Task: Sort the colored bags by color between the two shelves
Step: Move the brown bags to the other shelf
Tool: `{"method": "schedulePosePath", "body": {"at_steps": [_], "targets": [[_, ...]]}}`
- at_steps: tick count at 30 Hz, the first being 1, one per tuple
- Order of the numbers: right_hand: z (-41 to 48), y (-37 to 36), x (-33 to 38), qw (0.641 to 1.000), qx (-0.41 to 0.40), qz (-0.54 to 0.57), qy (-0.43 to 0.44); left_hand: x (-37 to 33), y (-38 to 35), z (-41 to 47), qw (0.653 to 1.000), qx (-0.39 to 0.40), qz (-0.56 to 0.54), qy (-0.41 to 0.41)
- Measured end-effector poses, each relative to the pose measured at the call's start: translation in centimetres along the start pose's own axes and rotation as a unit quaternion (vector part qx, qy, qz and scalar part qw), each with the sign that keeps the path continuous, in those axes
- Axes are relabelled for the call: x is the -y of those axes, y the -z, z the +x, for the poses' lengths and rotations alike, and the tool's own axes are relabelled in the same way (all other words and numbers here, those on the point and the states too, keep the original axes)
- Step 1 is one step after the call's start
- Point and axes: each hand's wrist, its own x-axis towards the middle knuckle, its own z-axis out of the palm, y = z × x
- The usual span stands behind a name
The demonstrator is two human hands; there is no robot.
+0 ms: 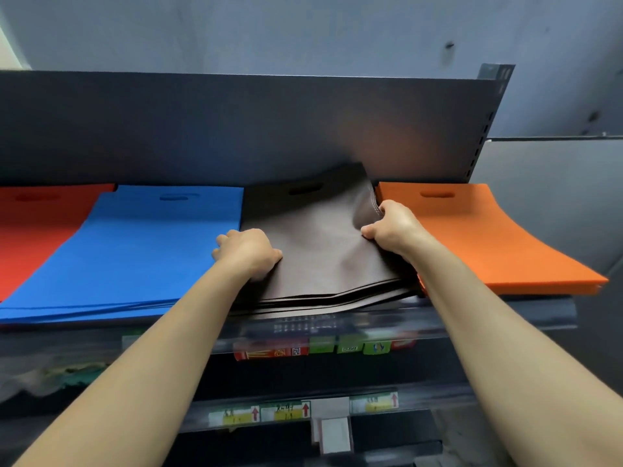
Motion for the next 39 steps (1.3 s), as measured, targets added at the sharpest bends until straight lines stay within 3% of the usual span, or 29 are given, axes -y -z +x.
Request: {"method": "schedulePosePath", "body": {"at_steps": [4,8,11,14,20,24,28,30,33,35,39], "targets": [[-0.1,1.2,-0.5,0.984,-0.034,0.164,0.059,-0.5,0.2,0.1,0.999,0.017,-0.046,0.012],[0.3,2.9,-1.0,0.966,-0.021,0.250,0.066,-1.1,0.8,-0.3,0.982,0.041,-0.186,0.017],[0.6,3.7,-1.5,0.955,-0.018,0.292,0.045,-1.2,0.7,0.0,0.948,0.070,-0.306,0.052],[0.7,4.2,-2.5,0.955,0.003,0.295,0.039,-1.3,0.7,0.2,0.884,0.095,-0.448,0.088],[1.4,3.3,-3.2,0.998,0.029,0.060,0.018,-3.0,0.2,-0.5,0.944,-0.005,-0.330,0.023],[0.7,3.1,-2.3,0.996,-0.018,0.040,0.083,-3.7,1.3,-1.3,0.961,-0.128,-0.245,-0.029],[0.3,3.6,-0.3,0.974,-0.095,0.101,0.178,-4.4,3.5,-2.1,0.919,-0.270,-0.272,-0.089],[0.4,3.9,0.6,0.965,-0.080,0.145,0.202,-4.2,4.3,-2.1,0.890,-0.303,-0.320,-0.115],[0.8,4.9,1.4,0.950,-0.040,0.256,0.177,-3.0,4.5,-1.9,0.861,-0.266,-0.412,-0.138],[1.2,5.1,1.6,0.937,-0.039,0.324,0.128,-2.2,4.0,-1.9,0.858,-0.230,-0.436,-0.142],[1.0,3.8,2.4,0.938,-0.088,0.315,0.120,-2.5,3.6,-1.9,0.853,-0.228,-0.448,-0.139]]}}
